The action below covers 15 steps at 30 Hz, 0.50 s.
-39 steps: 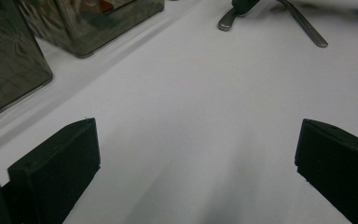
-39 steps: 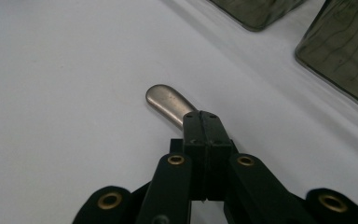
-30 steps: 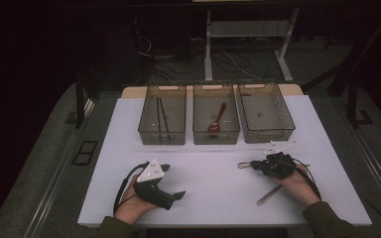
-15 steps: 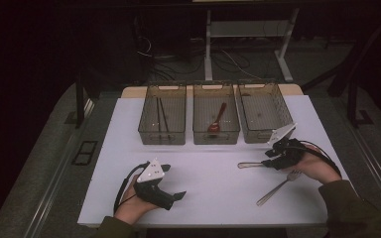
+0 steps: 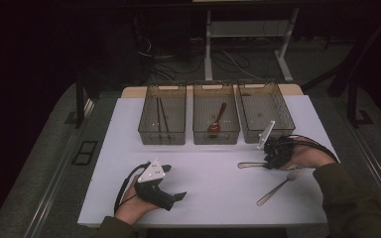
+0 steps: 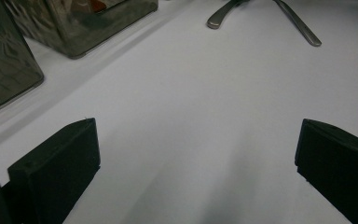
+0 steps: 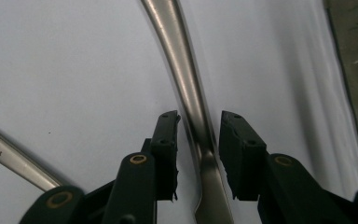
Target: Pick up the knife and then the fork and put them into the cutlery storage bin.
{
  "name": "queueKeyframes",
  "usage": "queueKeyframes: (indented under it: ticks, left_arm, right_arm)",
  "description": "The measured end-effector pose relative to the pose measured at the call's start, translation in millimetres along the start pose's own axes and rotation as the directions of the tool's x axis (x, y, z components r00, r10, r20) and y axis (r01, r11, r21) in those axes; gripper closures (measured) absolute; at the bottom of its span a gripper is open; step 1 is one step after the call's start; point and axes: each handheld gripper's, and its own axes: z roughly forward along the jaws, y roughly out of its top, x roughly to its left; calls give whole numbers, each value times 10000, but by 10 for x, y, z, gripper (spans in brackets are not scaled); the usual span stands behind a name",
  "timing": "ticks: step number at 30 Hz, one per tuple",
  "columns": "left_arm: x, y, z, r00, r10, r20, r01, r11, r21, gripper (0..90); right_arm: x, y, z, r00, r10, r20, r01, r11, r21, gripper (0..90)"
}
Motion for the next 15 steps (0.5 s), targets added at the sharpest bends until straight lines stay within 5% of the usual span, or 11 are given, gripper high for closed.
queueKeyframes:
  ticks: [15]
  left_arm:
    - [-6, -3, 15, 10000, 8, 47, -9, 10000, 60, 0]
  right_arm:
    - [-13, 130, 72, 9928, -1173, -259, 1194, 9877, 1013, 748]
